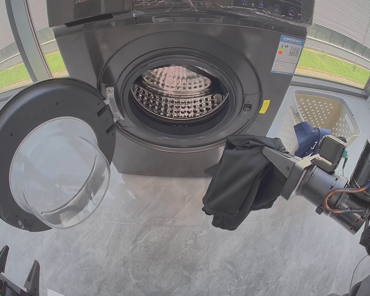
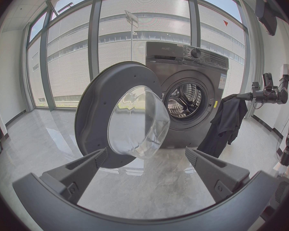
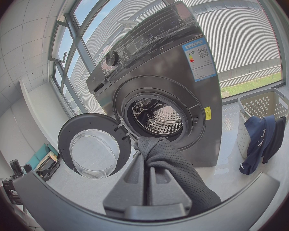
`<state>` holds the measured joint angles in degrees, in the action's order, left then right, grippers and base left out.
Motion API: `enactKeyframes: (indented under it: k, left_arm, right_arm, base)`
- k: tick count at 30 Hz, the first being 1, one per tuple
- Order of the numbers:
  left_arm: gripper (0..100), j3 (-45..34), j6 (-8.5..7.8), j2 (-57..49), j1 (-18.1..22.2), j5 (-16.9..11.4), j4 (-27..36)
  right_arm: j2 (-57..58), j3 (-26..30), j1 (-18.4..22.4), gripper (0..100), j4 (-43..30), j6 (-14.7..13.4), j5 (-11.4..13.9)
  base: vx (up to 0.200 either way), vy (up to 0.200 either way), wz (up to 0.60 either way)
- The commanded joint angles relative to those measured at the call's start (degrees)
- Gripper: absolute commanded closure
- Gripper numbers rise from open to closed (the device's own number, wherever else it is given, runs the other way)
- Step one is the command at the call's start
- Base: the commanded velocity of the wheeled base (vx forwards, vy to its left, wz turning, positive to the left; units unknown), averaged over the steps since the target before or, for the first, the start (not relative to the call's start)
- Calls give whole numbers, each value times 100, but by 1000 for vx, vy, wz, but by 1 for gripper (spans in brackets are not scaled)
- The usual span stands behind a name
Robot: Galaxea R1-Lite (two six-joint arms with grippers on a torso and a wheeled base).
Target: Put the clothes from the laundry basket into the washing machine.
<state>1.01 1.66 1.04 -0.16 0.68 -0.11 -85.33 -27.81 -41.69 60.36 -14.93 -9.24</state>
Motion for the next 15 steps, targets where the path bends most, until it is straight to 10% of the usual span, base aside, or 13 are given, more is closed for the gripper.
enactKeyframes:
  k: [1, 15]
  left_arm:
    - [0, -101, -87, -95, -2, -7, -7]
    - [0, 470, -95, -42, 51, -130, -428]
  right_arm:
    - [-80, -49, -111, 100, 11, 17, 1]
    - [-862, -849, -551, 100, 644, -475, 335]
  base:
    - [0, 0, 0]
    - [0, 0, 0]
